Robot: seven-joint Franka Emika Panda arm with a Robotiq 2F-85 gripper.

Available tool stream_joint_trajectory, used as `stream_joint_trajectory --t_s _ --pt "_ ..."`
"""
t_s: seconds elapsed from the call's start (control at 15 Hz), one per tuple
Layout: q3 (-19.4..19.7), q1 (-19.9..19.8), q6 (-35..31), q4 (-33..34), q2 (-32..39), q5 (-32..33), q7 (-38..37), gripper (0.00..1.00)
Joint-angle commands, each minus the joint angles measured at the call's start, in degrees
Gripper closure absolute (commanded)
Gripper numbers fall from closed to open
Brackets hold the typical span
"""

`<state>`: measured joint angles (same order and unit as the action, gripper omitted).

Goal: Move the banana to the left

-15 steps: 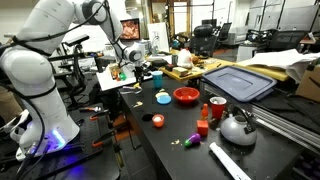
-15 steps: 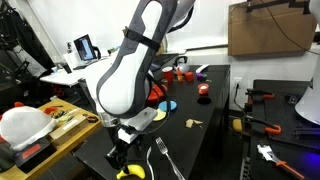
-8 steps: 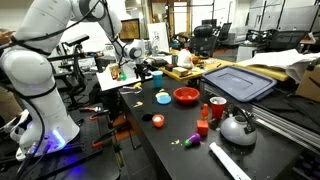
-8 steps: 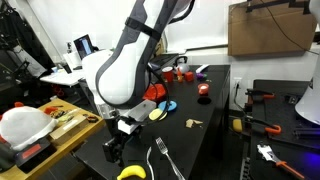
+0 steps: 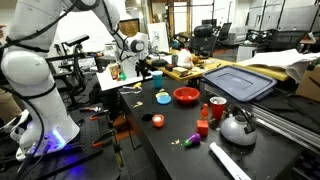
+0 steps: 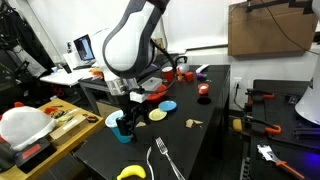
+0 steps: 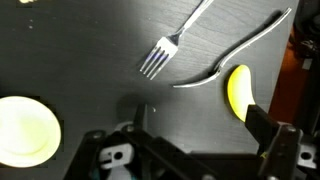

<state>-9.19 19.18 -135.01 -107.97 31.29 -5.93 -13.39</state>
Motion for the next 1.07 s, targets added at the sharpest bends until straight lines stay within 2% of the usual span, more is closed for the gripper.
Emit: stream_joint_trajectory --t_s 0.0,0.47,1.0 --pt "0.03 -2.88 4.42 -5.32 -6.79 0.89 3.21 0.0" --pt "1.84 -7.88 9.34 -10.2 -14.57 2.98 5.61 0.0" --pt "5.0 -13.48 10.04 -12.34 -19.99 3.71 10.26 0.0"
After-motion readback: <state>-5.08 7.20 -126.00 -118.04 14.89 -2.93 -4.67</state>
